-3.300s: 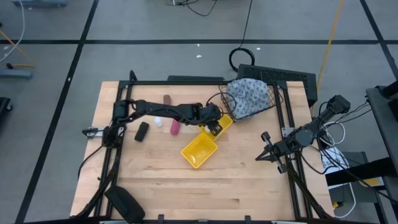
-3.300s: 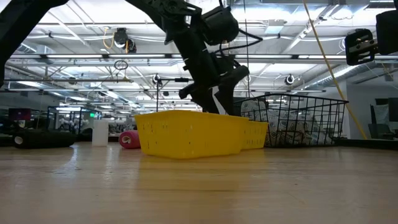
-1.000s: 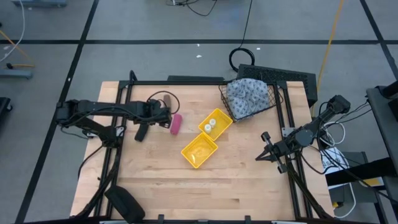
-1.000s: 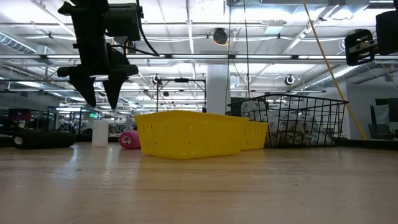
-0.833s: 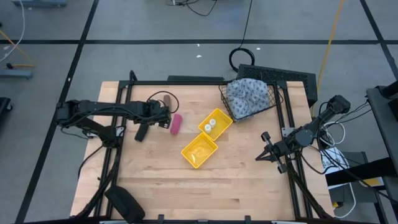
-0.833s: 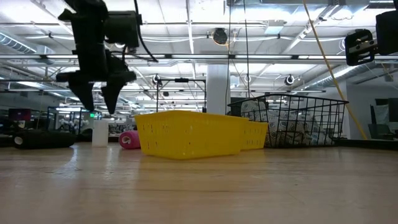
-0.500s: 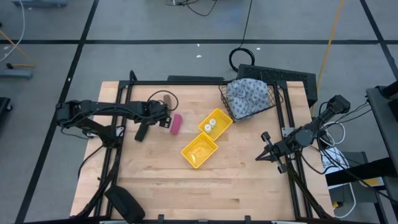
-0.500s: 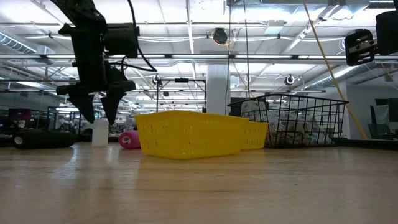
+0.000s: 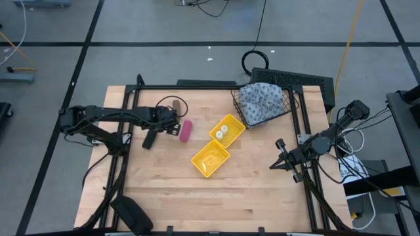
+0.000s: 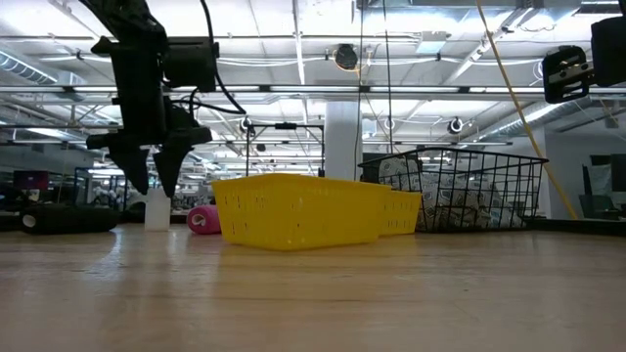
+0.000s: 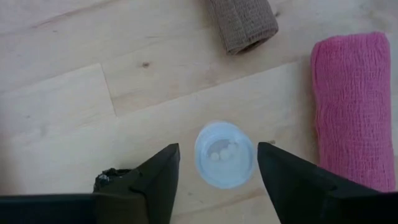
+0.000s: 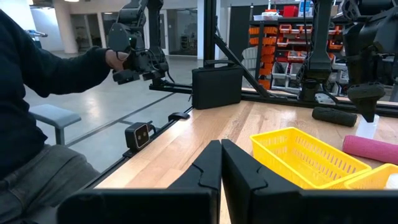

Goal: Pick & place medical supplies in basket/bin
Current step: Put the white pill bottle into the top yellow basket

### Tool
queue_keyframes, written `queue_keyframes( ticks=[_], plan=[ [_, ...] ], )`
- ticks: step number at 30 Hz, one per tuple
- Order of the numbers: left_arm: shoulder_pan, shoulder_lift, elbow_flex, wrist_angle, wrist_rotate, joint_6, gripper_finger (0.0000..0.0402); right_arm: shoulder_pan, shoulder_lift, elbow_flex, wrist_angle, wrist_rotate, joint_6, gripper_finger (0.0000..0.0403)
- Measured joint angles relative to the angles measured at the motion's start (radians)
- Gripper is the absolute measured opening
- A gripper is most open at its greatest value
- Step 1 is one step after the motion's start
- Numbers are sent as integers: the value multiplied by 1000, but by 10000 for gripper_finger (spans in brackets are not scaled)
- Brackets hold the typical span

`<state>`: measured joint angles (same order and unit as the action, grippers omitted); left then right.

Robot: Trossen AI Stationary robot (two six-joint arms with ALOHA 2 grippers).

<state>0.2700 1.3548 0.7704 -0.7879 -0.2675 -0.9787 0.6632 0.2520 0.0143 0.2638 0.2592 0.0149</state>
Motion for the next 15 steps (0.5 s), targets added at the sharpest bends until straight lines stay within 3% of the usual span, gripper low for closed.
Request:
queue_keyframes(
  ticks=[15],
  plan=[
    [0,0,0,0,-3,-2,177,0,0,0,0,0,0,0]
  ],
)
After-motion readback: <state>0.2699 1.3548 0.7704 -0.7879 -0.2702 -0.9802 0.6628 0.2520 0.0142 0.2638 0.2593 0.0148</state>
